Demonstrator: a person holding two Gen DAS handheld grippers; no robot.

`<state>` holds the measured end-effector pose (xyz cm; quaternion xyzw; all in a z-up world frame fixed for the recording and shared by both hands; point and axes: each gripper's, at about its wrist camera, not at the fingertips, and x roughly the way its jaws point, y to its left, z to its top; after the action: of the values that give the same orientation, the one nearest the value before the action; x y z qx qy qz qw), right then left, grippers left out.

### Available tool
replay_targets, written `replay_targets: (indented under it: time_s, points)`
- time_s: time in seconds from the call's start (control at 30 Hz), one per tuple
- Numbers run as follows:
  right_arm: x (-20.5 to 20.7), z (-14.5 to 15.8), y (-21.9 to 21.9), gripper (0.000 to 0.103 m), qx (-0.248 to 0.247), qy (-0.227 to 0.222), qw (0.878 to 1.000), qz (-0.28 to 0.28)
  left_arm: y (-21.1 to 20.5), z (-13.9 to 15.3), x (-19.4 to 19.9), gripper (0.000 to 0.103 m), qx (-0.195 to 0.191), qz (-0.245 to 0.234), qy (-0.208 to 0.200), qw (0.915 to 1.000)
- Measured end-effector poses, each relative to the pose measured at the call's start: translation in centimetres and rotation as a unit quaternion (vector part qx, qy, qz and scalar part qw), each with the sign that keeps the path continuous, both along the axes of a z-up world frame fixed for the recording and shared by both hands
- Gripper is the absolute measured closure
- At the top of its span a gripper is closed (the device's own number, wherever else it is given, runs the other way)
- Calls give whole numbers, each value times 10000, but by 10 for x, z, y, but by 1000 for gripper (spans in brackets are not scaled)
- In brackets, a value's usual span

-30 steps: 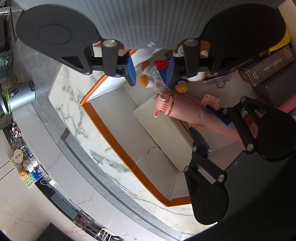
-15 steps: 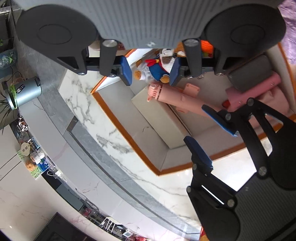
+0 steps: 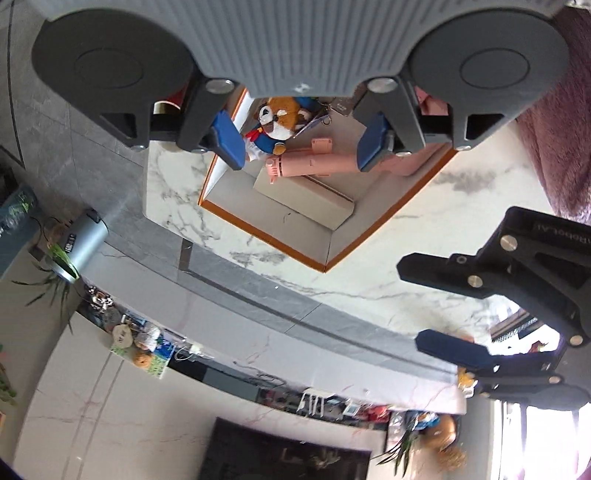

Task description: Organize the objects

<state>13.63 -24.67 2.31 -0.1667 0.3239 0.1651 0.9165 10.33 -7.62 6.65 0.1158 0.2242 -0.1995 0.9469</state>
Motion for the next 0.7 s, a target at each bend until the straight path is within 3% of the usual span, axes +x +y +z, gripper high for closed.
replay_targets:
  time_s: [0.1,0.27,0.37,0.53,0.7]
  points:
    - [-30,-1,-1,30,453,-196,9981,-370,11,1,-22,15,-336,393,-236,9984]
    - [-76,0,1,24,1069,-660,9891,-772,17,3,-46,10,-557,1178,-499,9902]
    - [-95,-3,2,22,1312,-832,9820,-1076,22,3,-57,7,-655,1385,-574,9865]
    - [-109,-20,4,17,1462,-874,9719,-1623,26,-12,-59,6,-738,1520,-327,9851]
    - [-106,-50,9,17,1461,-333,9731,-1753,31,-43,-60,6,-717,1625,352,9835]
